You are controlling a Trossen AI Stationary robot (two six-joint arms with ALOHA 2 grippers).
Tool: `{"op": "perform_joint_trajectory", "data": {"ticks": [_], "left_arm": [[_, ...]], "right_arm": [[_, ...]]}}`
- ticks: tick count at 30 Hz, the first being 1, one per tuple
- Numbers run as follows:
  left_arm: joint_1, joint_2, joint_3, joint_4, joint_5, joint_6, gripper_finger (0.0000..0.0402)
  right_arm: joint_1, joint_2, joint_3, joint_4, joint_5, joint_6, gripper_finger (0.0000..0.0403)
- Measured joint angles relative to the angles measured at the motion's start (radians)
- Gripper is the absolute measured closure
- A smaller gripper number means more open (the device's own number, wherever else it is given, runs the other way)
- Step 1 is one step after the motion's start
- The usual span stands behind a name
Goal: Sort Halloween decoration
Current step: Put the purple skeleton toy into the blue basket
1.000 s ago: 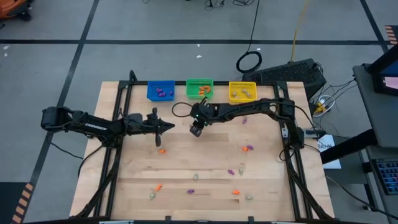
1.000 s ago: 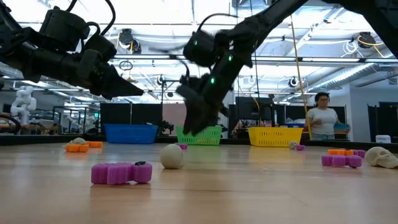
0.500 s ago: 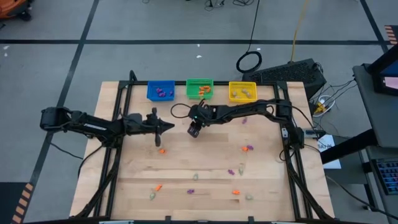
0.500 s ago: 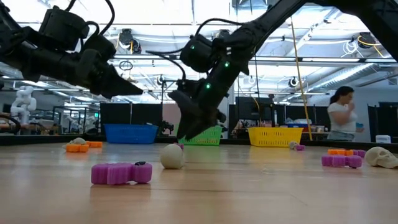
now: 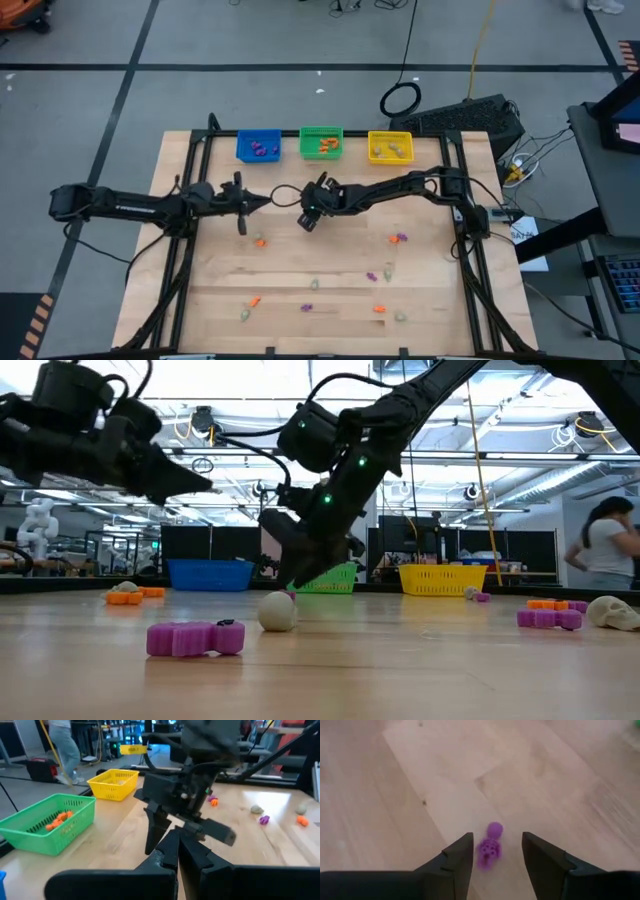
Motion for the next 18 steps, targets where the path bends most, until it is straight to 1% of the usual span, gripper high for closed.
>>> {"op": "perform_joint_trajectory", "data": {"ticks": [2, 6, 11, 15, 18], "left_arm": [[0.0, -0.05, -0.029, -0.009, 0.003, -0.015, 0.0391], [0.0, -0.13, -0.028, -0.061, 0.006, -0.022, 0.0391], [0.0, -0.202, -0.028, -0.089, 0.015, 0.0, 0.0391], [0.0, -0.264, -0.028, -0.136, 0.027, 0.0, 0.0391], [0.0, -0.321, -0.029, -0.177, 0.026, 0.002, 0.0391]], "right_arm": [[-0.004, 0.017, 0.0, -0.002, -0.001, 0.006, 0.0256], [-0.003, 0.036, 0.0, 0.023, -0.025, 0.003, 0.0282], [-0.003, 0.058, 0.001, 0.062, -0.035, -0.007, 0.0333], [-0.001, 0.061, 0.001, 0.106, -0.044, -0.055, 0.038], [0.008, 0.068, 0.009, 0.164, -0.057, -0.096, 0.0395]]}}
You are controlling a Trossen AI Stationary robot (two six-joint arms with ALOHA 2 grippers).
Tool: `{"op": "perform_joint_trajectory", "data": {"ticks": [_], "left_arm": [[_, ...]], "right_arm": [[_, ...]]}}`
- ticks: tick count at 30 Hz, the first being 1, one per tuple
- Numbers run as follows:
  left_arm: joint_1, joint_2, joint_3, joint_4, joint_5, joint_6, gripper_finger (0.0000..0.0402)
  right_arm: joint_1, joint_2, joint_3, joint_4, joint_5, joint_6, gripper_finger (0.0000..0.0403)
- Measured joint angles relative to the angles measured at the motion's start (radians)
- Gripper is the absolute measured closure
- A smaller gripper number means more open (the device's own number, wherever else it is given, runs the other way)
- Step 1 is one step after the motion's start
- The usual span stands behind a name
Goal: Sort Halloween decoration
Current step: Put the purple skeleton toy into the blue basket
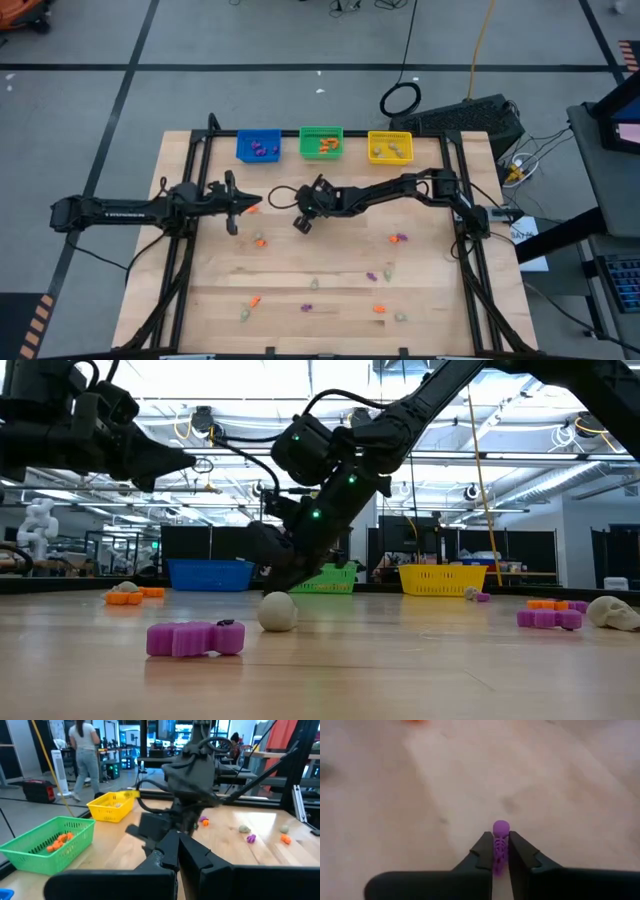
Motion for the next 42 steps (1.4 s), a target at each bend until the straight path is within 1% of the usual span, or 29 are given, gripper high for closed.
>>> {"op": "perform_joint_trajectory", "data": {"ticks": [3, 5, 11, 19, 24, 29, 32, 40, 42], "left_arm": [[0.0, -0.058, 0.0, -0.041, -0.004, 0.003, 0.0391], [0.0, -0.095, 0.0, -0.069, -0.01, 0.006, 0.0391], [0.0, -0.185, 0.0, -0.151, -0.044, 0.006, 0.0391], [0.0, -0.237, -0.001, -0.159, -0.062, 0.008, 0.0391], [0.0, -0.244, -0.001, -0.159, -0.064, 0.008, 0.0391], [0.0, -0.244, -0.001, -0.157, -0.064, 0.008, 0.0391], [0.0, -0.244, -0.001, -0.153, -0.068, 0.017, 0.0391], [0.0, -0.244, -0.001, -0.156, -0.068, 0.016, 0.0391], [0.0, -0.244, -0.001, -0.156, -0.068, 0.017, 0.0391]], "right_arm": [[0.009, 0.002, 0.011, 0.052, -0.019, -0.028, 0.0391], [0.013, 0.002, 0.013, 0.118, -0.019, -0.053, 0.0389], [-0.011, 0.001, 0.023, 0.292, 0.016, -0.125, 0.0389], [-0.085, -0.001, 0.182, 0.303, 0.111, -0.257, 0.0389], [-0.155, -0.001, 0.249, 0.301, 0.084, -0.26, 0.0389], [-0.191, 0.016, 0.294, 0.296, 0.066, -0.251, 0.0389], [-0.205, 0.08, 0.392, 0.272, 0.026, -0.25, 0.0389], [-0.243, 0.335, 0.835, -0.047, 0.021, -0.265, 0.0389], [-0.257, 0.38, 0.898, -0.087, 0.022, -0.251, 0.0389]]}}
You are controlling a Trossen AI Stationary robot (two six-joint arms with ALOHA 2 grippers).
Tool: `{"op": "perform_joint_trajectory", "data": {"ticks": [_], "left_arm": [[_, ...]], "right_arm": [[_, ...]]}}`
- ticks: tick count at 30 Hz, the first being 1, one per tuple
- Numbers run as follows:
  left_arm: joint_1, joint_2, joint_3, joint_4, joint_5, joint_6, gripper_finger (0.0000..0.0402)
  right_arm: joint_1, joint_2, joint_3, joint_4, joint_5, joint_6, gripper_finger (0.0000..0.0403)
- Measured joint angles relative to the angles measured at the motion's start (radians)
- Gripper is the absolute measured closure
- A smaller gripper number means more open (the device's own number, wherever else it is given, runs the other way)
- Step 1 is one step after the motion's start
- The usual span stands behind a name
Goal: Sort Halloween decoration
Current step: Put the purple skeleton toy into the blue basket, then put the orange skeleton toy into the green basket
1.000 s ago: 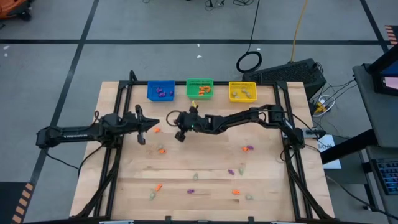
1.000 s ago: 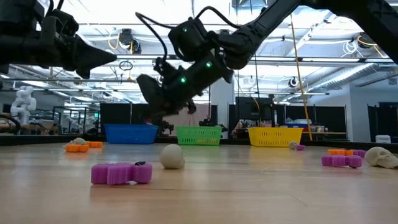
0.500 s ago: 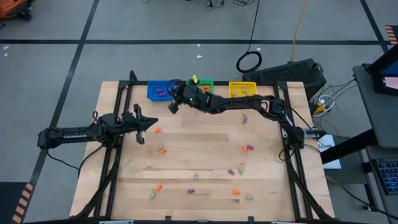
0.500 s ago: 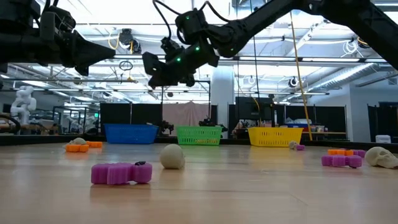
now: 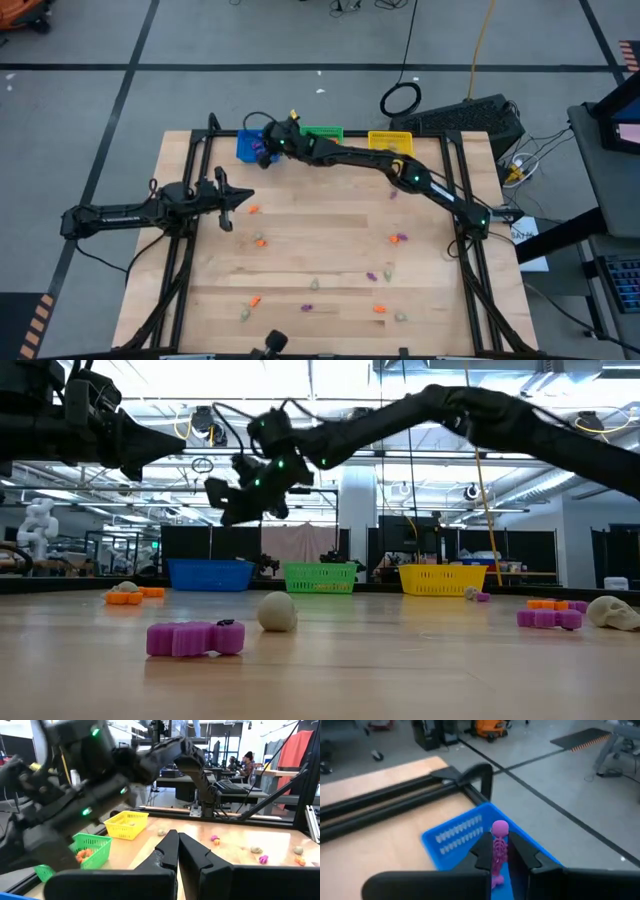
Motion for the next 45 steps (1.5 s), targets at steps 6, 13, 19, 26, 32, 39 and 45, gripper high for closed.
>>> {"op": "perform_joint_trajectory", "data": {"ticks": [6, 13, 19, 26, 32, 39, 45], "left_arm": [[0.0, 0.0, 0.0, -0.005, 0.002, 0.009, 0.0391], [0.0, 0.0, 0.0, -0.009, 0.008, 0.01, 0.0391], [0.0, 0.0, 0.0, -0.009, 0.008, 0.009, 0.0391], [0.0, 0.0, -0.001, -0.031, 0.008, 0.007, 0.0391], [0.0, 0.0, -0.001, -0.065, 0.008, 0.006, 0.0391], [0.0, 0.0, -0.001, -0.073, 0.008, 0.006, 0.0391], [0.0, 0.0, -0.001, -0.071, 0.008, 0.006, 0.0391]], "right_arm": [[-0.032, 0.02, -0.033, -0.008, -0.051, 0.077, 0.0389], [-0.038, 0.02, -0.033, -0.029, -0.098, 0.096, 0.0387], [-0.036, 0.02, -0.033, -0.063, -0.1, 0.12, 0.0346], [-0.033, 0.02, -0.033, -0.087, -0.099, 0.122, 0.0267], [-0.016, 0.014, -0.033, -0.1, -0.099, 0.091, 0.0235], [0.023, -0.026, -0.032, -0.095, -0.068, -0.015, 0.0351], [0.05, -0.026, -0.126, 0.039, -0.061, -0.01, 0.0398]]}}
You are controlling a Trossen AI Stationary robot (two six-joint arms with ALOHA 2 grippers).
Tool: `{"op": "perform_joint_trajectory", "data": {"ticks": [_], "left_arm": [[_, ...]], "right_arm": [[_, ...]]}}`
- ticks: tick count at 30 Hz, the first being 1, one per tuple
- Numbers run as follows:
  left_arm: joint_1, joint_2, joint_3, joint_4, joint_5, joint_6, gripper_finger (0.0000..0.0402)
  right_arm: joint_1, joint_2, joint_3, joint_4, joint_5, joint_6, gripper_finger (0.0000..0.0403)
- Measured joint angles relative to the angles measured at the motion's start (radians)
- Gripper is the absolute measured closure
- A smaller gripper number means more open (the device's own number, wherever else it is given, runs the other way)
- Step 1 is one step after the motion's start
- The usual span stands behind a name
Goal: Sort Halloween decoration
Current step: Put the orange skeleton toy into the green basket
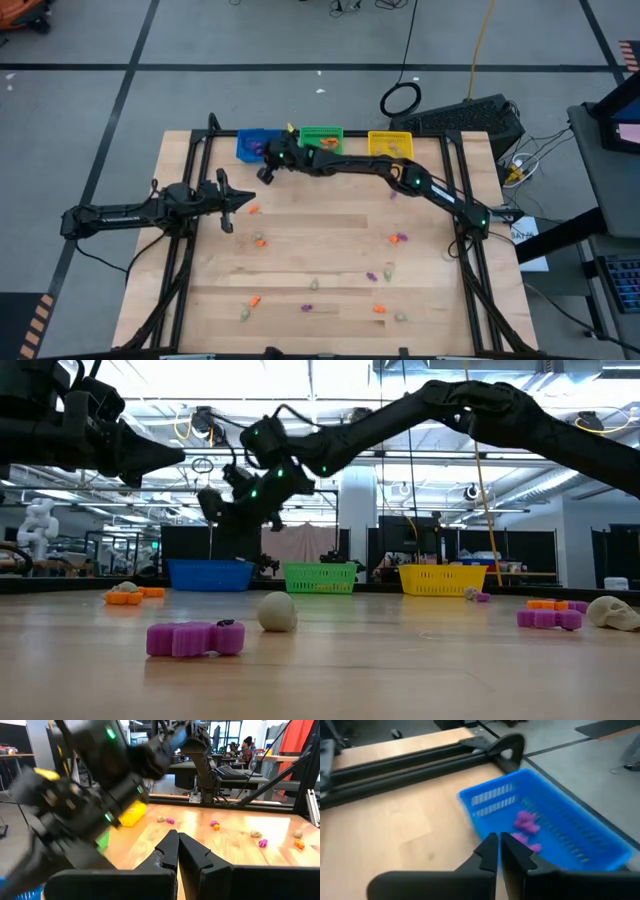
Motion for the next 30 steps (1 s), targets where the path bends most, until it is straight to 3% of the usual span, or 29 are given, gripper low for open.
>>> {"op": "perform_joint_trajectory", "data": {"ticks": [9, 18, 21, 26, 30], "left_arm": [[0.0, 0.0, 0.0, -0.012, 0.006, -0.011, 0.0391], [0.0, 0.002, 0.063, -0.195, 0.006, -0.035, 0.0391], [-0.001, 0.02, 0.077, -0.247, 0.007, -0.048, 0.0391], [-0.026, 0.105, 0.103, -0.278, 0.026, -0.086, 0.0391], [-0.069, 0.209, 0.147, -0.278, 0.025, -0.104, 0.0391]], "right_arm": [[0.069, -0.092, -0.307, 0.237, 0.018, 0.052, 0.0403], [0.132, -0.52, -0.896, 0.441, 0.024, 0.079, 0.0403], [0.164, -0.659, -1.066, 0.456, 0.07, 0.08, 0.0403], [0.203, -0.848, -1.31, 0.447, 0.15, 0.106, 0.0403], [0.211, -0.987, -1.456, 0.475, 0.154, 0.11, 0.0403]]}}
